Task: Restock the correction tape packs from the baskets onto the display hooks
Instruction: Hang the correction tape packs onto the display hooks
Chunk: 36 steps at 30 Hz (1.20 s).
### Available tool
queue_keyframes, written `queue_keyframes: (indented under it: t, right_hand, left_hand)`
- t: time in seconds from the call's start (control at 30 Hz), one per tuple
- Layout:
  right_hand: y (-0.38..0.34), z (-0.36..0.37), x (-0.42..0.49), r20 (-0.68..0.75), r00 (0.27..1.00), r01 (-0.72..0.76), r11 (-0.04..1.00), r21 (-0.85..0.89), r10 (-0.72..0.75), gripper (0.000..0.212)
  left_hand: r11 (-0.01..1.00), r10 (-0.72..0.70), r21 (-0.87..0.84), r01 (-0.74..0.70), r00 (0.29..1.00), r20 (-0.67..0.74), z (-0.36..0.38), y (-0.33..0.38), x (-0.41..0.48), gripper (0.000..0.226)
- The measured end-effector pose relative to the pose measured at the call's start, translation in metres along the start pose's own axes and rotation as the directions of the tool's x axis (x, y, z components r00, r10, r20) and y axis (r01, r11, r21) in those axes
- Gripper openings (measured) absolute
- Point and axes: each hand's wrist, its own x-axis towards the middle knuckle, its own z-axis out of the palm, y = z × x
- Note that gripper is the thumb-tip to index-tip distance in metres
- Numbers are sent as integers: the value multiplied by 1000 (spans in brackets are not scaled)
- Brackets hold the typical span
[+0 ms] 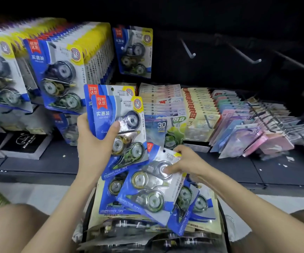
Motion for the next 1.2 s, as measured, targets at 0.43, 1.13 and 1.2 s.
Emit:
queue_keyframes:
  t: [0.43,1.13,1.2]
  right_hand:
    - [-129,-51,-54,-426,693,656,754,37,-582,41]
    - [-206,-21,69,-382,719,668,729,151,-580,52]
    - [-203,-23,82,-390,742,655,714,247,-545,53]
  left_hand:
    - [945,66,-292,-147,961,-268,-56,45,62,39]
    - [914,199,-281,-293,926,-320,-71,61,132,37]
    - [917,192,-281,-281,932,-306,-71,60,134,36]
